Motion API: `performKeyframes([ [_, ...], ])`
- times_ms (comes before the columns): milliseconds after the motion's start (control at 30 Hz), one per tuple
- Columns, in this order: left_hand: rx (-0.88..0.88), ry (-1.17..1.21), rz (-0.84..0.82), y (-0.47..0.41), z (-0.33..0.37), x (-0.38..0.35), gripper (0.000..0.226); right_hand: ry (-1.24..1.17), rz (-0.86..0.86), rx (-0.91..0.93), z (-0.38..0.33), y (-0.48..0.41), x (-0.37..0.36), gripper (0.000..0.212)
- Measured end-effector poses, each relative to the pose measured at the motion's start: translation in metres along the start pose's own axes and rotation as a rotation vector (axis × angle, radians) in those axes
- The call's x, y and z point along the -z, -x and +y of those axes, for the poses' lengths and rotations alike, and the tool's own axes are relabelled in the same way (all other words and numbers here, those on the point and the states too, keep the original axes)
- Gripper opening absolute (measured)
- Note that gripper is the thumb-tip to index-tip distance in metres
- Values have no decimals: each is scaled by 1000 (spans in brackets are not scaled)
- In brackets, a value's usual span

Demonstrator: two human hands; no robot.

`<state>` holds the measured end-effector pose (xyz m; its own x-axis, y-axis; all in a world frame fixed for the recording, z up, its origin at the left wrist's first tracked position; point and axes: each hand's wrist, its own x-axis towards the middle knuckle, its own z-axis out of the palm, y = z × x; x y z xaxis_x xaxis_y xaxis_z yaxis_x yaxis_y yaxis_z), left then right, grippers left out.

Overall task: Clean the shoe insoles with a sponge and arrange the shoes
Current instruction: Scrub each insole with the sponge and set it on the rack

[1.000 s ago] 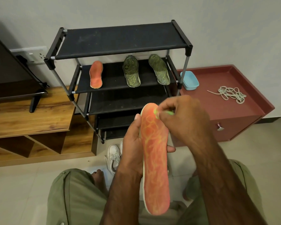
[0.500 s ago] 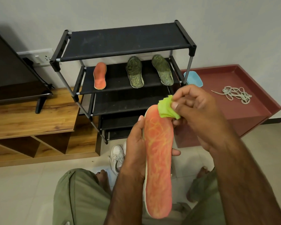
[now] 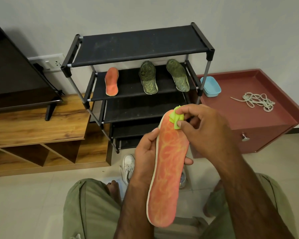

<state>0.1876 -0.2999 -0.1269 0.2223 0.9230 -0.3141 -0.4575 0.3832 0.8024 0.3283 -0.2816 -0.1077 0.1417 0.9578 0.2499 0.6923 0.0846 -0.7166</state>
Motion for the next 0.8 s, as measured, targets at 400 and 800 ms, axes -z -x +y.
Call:
performKeyframes([
  [400,146,158,-117,-8,-6,12,57,-31,-58,2,-1,-1,-3,16],
  [800,166,103,-185,-13,-13,13,64,40,24,-81,2,-4,2,10],
])
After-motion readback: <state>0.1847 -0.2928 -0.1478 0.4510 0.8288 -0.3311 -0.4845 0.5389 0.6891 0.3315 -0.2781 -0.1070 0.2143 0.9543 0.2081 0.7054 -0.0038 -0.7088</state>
